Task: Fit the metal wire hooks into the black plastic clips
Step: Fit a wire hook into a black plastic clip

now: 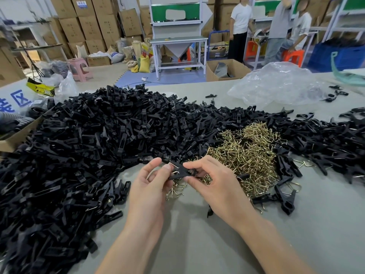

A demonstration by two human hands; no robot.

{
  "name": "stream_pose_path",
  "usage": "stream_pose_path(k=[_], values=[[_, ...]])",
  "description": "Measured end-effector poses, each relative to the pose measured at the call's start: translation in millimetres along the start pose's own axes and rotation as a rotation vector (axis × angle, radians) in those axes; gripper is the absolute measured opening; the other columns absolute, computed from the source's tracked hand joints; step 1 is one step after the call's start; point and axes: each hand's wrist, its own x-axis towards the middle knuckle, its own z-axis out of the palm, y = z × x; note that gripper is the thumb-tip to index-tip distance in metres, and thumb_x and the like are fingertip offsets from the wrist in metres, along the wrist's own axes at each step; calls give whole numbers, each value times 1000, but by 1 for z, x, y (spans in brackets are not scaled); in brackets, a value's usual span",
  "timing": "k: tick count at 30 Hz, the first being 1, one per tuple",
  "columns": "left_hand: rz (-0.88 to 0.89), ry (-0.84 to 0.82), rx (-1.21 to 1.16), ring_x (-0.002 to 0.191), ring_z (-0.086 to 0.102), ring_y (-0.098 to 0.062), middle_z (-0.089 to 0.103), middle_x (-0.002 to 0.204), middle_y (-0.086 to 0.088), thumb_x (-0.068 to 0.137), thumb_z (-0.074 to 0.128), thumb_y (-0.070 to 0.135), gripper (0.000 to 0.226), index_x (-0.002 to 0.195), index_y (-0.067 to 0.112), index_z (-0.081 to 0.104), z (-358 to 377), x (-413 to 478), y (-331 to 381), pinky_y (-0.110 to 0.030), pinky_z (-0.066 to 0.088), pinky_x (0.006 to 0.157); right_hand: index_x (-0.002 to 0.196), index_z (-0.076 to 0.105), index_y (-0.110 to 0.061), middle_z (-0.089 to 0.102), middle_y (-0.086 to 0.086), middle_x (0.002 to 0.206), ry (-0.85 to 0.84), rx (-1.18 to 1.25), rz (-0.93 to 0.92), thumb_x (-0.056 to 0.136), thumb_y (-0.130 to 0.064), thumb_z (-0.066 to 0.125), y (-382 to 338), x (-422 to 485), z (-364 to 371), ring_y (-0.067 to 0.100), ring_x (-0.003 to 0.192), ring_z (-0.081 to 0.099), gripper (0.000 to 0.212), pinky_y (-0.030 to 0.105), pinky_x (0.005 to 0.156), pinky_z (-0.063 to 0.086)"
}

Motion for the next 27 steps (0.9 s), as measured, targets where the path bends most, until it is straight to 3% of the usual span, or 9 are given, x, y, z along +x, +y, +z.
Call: stream_pose_path(k=[4,10,15,20,22,24,27], values=[[-70,-14,-66,64,63,-8,72,84,-3,89,67,7,25,113,15,62,1,2,3,-19,55,59,114,70,-34,57,-26,103,12,-15,0,90,-22,76,1,1,-1,5,96,60,28,9,83,41],[-202,-83,-90,77,63,-12,75,88,-1,90,64,7,30,117,17,57,0,6,9,-25,45,71,115,69,-36,59,-26,105,5,4,10,90,-20,75,2,2,-4,6,98,62,30,10,86,44],[-181,-108,-57,74,68,-10,75,90,-3,82,68,10,36,117,17,60,0,3,9,-26,45,73,116,68,-35,59,-25,106,5,-35,-16,90,-19,75,1,2,-4,4,100,61,31,10,86,43],[-38,-16,226,80,67,-16,77,96,-4,97,62,8,22,116,18,68,6,-4,-3,-35,53,81,115,70,-28,56,-24,100,-3,-100,-63,90,-20,76,-4,0,-3,-6,98,56,27,7,87,40],[133,16,541,93,70,-10,75,104,6,103,51,13,28,120,29,66,6,-8,-11,-38,55,93,115,71,-25,54,-22,99,-44,-118,-78,90,-22,76,-7,-1,1,-8,96,53,26,7,86,38],[200,9,666,101,68,-5,71,112,13,101,45,26,33,125,39,62,5,-9,-12,-40,55,95,115,71,-25,53,-20,99,-49,-81,-71,90,-25,76,-8,-2,3,-5,97,53,26,10,87,39],[-27,-72,336,88,72,-11,74,105,3,95,48,34,29,105,38,75,11,-10,-5,-36,56,81,108,73,-29,51,-18,95,-11,-26,-61,86,-31,79,-11,-3,5,1,99,54,22,12,87,40]])
